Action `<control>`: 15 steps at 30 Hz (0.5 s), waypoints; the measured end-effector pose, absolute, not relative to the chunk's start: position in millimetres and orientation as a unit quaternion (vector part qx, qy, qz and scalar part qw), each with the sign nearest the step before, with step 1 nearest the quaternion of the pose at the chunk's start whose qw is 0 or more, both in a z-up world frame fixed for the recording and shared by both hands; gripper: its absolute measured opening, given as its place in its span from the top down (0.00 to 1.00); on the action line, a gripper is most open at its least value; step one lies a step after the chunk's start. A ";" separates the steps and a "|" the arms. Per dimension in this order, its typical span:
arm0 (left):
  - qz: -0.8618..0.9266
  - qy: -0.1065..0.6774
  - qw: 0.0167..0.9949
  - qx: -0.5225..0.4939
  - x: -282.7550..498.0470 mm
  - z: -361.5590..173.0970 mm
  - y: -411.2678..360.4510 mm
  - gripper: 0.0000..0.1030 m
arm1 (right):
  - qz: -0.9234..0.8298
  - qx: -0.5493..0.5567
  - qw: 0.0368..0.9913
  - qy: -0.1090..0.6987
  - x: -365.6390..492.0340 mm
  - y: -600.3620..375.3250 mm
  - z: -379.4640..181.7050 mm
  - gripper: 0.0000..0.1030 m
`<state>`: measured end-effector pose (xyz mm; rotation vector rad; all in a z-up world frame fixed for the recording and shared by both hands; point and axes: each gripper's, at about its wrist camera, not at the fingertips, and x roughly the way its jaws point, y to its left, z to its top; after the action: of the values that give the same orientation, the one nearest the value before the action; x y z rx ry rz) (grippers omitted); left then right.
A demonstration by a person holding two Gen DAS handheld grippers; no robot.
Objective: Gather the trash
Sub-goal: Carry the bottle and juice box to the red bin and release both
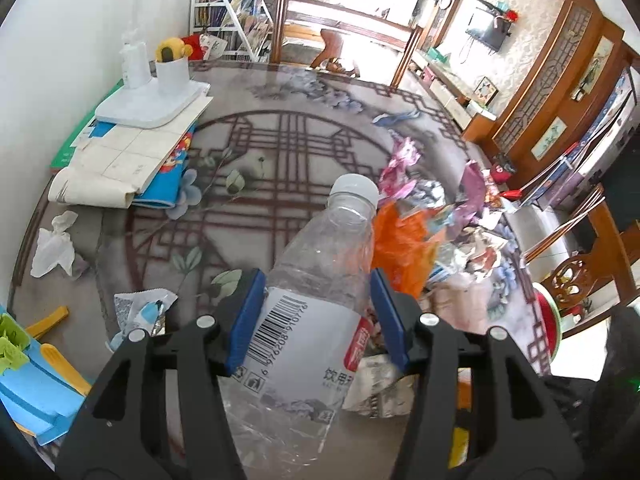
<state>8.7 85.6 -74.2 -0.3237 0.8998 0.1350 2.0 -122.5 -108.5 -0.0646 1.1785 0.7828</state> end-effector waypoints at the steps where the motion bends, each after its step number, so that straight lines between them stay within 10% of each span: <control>1: 0.061 0.430 0.887 -0.156 8.4 -71.1 83.4 0.49 | 0.362 -0.021 0.767 0.529 4.1 -128.4 -98.1 0.65; 15: -0.054 0.415 0.898 -0.133 45.2 -42.4 -10.6 0.49 | 0.228 0.085 0.864 0.441 49.8 -258.1 -36.8 0.65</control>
<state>45.2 -10.6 -42.4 -0.2764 0.8598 -0.1121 49.8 -258.1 -36.8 0.1788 0.9248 0.4780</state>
